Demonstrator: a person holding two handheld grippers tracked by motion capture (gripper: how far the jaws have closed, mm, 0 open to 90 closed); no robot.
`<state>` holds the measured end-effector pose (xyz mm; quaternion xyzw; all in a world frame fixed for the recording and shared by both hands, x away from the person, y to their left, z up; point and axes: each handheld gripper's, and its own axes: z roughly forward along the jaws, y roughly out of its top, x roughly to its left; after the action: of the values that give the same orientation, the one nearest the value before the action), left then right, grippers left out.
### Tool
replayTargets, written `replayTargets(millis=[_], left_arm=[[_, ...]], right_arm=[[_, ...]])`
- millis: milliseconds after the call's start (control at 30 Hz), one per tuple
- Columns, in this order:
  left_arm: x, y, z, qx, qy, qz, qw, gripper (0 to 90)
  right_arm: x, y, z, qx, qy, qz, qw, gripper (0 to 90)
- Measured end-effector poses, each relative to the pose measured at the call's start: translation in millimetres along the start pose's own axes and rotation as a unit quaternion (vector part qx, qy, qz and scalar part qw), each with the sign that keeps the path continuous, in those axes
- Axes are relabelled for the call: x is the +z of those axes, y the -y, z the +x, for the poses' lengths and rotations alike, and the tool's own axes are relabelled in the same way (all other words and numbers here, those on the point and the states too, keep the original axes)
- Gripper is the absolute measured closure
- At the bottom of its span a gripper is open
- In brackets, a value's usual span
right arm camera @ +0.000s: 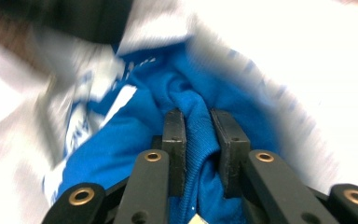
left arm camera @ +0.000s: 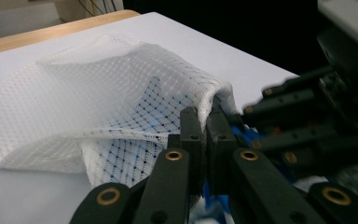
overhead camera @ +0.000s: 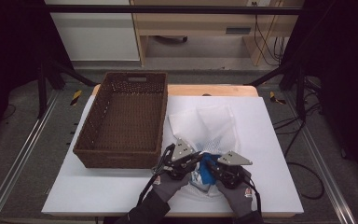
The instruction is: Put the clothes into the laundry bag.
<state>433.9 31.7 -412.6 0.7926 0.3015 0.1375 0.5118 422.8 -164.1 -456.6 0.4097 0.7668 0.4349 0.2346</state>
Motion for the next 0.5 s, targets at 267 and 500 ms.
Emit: replayTargets(millis=[267,500], left_arm=[[-1.1,3.6,0.3,0.003,-0.001,0.007,1.0000,87.4],[4.3,11.6,4.3,-0.008,-0.001,0.014,0.9999,87.4]], right_arm=[[36.6,-3.1,-4.9,-0.006,0.093,0.025,0.9954,73.6],[29.7,-1.5,-14.6,0.017,0.054,0.013,0.9983,59.3]])
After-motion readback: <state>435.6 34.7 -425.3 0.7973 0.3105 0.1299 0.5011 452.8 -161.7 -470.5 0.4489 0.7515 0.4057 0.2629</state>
